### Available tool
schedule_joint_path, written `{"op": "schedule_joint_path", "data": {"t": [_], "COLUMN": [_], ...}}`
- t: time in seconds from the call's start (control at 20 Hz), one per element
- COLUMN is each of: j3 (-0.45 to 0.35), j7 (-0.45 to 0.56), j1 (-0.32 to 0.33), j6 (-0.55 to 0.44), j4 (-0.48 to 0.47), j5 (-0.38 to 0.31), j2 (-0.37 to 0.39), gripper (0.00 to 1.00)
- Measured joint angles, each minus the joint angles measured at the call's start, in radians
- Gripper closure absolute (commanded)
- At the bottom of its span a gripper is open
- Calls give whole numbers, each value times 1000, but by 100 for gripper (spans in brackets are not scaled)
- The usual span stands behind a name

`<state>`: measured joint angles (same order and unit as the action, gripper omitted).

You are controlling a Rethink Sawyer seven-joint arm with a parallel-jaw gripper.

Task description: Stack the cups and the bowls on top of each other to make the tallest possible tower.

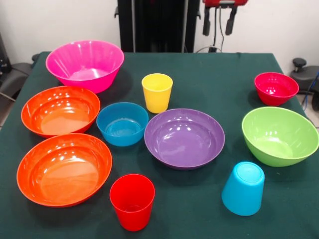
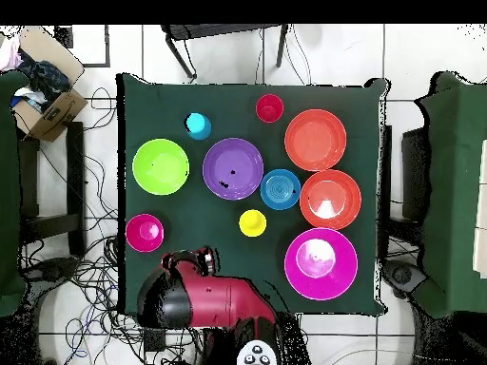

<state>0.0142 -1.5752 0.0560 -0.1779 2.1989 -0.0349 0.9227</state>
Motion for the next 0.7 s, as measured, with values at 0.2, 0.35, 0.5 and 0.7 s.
{"op": "schedule_joint_path", "data": {"t": [0.2, 0.35, 0.5, 0.7], "j3": [19, 40, 48, 54], "j7": [0, 0, 0, 0], "j1": [2, 8, 30, 77], "j6": [2, 2, 3, 15], "j4": [0, 0, -1, -1], "j5": [-33, -72, -113, -171], "j2": [-47, -79, -104, -138], "gripper": [0, 0, 0, 0]}}
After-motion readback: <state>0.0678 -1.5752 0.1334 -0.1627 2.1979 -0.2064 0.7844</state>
